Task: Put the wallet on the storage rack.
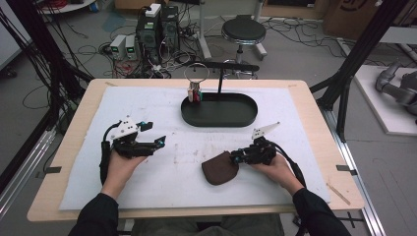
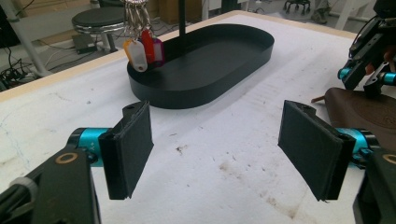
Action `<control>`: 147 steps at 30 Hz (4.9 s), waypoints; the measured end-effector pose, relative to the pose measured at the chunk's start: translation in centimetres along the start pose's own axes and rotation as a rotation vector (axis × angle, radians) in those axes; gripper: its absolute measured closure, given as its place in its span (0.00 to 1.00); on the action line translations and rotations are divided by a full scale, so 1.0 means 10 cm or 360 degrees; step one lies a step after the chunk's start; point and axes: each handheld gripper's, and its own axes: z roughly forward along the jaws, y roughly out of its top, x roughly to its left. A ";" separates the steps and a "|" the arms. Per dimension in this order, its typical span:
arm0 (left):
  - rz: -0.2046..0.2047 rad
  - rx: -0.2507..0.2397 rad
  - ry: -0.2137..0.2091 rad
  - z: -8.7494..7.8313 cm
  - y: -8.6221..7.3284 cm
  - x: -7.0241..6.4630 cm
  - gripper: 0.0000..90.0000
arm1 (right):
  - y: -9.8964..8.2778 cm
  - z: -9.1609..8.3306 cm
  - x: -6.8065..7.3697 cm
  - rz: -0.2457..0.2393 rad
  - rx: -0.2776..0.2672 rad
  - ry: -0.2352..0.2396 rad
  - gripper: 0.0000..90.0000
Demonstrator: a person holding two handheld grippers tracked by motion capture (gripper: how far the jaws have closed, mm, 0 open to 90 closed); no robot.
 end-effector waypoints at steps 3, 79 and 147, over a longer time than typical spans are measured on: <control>0.0003 0.0001 -0.0009 0.01 0.00 -0.01 0.29 | 0.00 -0.02 0.01 -0.0032 0.0000 -0.0020 0.88; 0.0069 0.0370 -0.1083 0.86 0.10 -1.07 0.72 | 0.08 -0.57 0.32 -0.0544 -0.0428 0.0114 0.59; 0.0108 -0.0004 -0.0628 0.28 0.28 -0.54 0.34 | 0.21 -0.72 0.22 -0.0409 -0.0493 -0.0274 0.79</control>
